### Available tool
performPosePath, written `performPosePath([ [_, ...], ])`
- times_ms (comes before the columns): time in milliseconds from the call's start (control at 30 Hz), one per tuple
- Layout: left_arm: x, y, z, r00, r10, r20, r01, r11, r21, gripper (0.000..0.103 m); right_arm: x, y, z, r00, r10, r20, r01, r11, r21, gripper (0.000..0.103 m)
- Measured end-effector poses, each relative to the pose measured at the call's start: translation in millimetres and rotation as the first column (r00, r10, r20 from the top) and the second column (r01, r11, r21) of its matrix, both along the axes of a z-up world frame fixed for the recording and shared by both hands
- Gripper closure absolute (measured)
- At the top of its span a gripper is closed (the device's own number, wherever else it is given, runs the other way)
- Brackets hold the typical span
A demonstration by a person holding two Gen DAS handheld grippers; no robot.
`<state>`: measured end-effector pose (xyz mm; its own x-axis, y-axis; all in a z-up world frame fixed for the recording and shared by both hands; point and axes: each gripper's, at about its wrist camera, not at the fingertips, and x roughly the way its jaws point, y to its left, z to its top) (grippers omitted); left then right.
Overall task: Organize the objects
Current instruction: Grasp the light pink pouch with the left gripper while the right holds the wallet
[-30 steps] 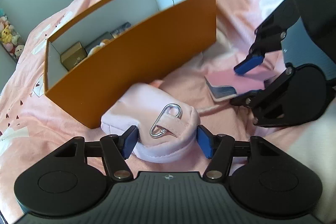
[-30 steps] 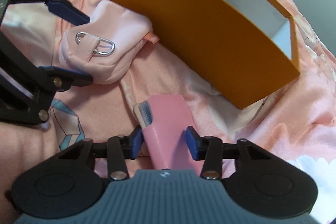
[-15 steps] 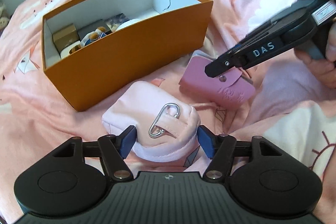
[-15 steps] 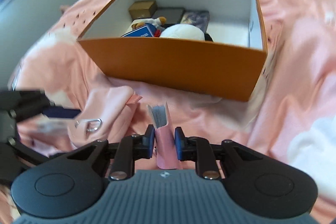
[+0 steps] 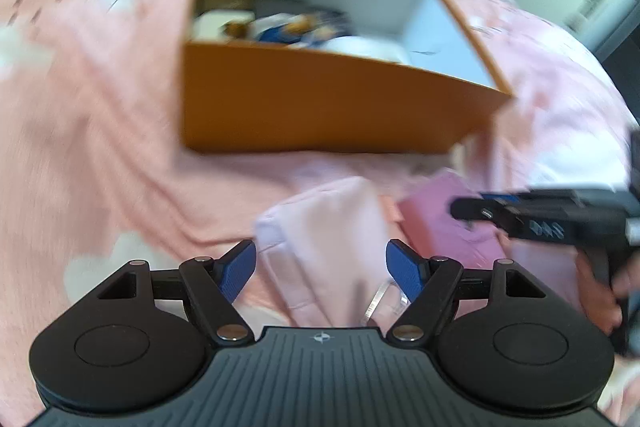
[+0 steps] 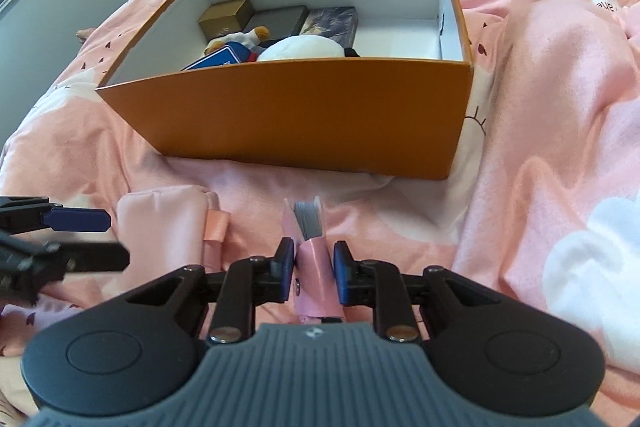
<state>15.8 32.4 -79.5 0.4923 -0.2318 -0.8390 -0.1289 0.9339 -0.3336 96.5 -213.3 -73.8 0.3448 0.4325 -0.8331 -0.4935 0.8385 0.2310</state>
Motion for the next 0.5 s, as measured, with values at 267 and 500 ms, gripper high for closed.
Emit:
performPosePath([
  [267, 8.1, 7.8, -24.7, 0.993, 0.060, -0.103, -0.072, 0.991, -0.114, 0.022, 1.1, -3.6, -3.3, 1.000, -0.013, -0.005, 0.012, 1.000, -0.011, 0.074],
  [500, 15.3, -0.4, -32.9, 0.992, 0.040, -0.122, -0.052, 0.994, -0.095, 0.045, 0.0, -4.8, -7.4, 1.000, -0.008, -0.019, 0.008, 1.000, -0.010, 0.075],
])
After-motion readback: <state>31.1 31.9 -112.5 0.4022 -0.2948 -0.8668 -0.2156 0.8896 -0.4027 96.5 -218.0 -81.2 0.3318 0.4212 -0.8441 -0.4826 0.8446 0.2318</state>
